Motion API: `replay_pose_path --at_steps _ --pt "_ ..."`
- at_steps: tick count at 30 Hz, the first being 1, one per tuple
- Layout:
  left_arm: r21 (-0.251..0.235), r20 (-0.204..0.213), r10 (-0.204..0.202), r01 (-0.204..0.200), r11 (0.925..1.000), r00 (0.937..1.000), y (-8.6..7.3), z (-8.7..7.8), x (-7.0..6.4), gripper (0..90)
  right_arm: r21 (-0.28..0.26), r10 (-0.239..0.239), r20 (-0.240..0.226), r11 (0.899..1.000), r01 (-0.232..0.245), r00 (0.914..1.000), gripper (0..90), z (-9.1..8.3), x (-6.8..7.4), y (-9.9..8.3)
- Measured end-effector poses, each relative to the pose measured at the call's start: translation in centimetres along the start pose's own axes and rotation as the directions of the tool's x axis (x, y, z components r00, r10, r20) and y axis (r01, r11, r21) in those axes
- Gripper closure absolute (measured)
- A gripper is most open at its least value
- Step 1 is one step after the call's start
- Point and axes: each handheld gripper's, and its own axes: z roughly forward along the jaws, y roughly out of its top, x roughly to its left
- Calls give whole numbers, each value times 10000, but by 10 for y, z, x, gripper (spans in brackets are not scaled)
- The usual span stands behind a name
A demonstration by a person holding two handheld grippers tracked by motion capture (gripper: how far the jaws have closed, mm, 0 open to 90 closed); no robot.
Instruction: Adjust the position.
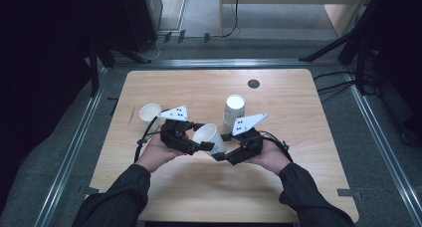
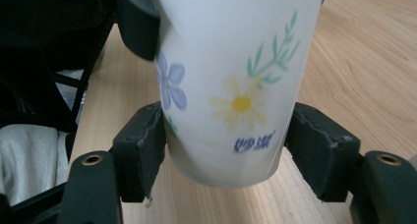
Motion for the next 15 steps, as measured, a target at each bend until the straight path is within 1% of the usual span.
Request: replay_pose_path --at_steps 3,5,7,9,10,12,15 --pt "-89 -8 -29 29 10000 10000 1 -5 1 225 -2 -2 40 10000 2 10000 321 0 -1 -1" --pt "-117 -105 -19 18 9999 9999 2 -9 1 225 12 25 77 10000 -25 10000 314 -1 -1 -1" --pt "-192 -146 -43 40 9998 9999 2 -13 2 225 78 71 -15 9999 -71 10000 304 -1 -2 -2" --pt "-213 -184 -92 88 9997 9998 1 -18 4 226 110 104 10 9999 -104 9999 303 -2 -2 -4" --pt "-225 -272 -135 129 9997 9995 1 -21 4 226 140 181 1 9997 -181 9998 302 -2 -2 -4" --pt "-227 -328 -184 177 9996 9993 0 -25 6 226 133 167 56 9998 -168 9998 300 -3 -3 -5" --pt "-80 -492 -176 172 9998 9986 -1 -32 8 226 211 184 118 9996 -186 9998 299 -4 -4 -6"
